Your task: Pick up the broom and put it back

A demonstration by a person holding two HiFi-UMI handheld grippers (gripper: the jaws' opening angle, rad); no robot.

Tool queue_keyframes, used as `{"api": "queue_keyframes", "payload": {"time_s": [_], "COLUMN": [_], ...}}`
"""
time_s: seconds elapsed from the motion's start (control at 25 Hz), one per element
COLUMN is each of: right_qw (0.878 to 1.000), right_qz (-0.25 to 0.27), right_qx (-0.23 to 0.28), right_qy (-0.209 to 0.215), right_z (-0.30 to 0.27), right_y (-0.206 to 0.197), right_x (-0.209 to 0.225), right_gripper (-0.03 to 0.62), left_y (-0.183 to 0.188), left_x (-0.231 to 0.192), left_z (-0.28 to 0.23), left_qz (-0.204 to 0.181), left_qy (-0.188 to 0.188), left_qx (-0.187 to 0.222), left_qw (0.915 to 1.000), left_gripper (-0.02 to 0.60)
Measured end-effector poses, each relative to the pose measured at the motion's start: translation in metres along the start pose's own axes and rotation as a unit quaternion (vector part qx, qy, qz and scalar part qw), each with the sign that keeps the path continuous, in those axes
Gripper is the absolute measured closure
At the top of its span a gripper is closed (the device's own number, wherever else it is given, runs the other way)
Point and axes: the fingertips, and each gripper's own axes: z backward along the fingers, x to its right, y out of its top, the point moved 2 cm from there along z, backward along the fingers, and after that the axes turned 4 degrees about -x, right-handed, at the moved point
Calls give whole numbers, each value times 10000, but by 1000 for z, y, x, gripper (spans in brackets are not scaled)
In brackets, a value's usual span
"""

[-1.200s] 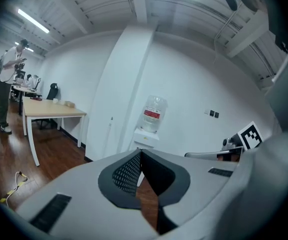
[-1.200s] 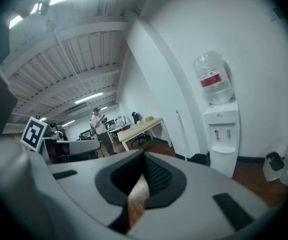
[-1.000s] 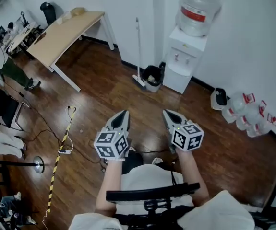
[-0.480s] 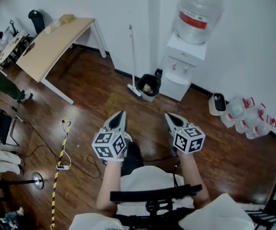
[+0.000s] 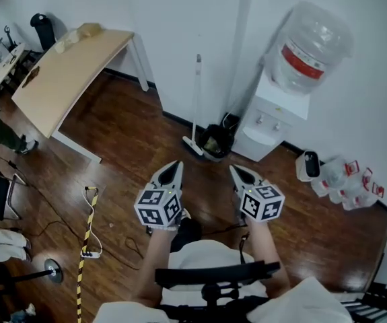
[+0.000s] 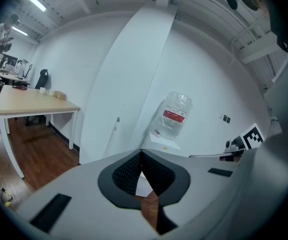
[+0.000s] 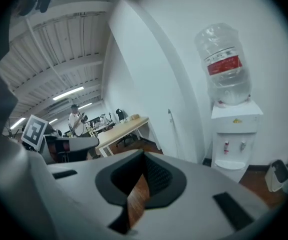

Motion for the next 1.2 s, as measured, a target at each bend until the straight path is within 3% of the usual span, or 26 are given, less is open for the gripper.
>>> {"api": "queue_keyframes", "payload": {"time_s": [0.36, 0.64, 0.92, 1.2], "right_qw": [9998, 9994, 9991, 9966], "right_qz": [124, 223, 366, 533], "right_qx": [52, -25, -172, -202], "right_qy": [-175, -248, 133, 590], "right_z": [-102, -138, -182, -208], "right_y": [62, 90, 119, 177], "right_x": [-23, -14, 17, 70], "right_gripper": [585, 585, 585, 585], "left_y": [63, 90, 108, 139], "left_x": [-86, -110, -121, -108], "left_z": [-44, -78, -122, -191], "left_qz": [21, 135, 195, 222], "left_qy": [-252, -332, -33, 367], "left_qx": [-92, -21, 83, 187], "left_qw": [9996, 9994, 9998, 9989], "left_gripper": [580, 580, 580, 580]}}
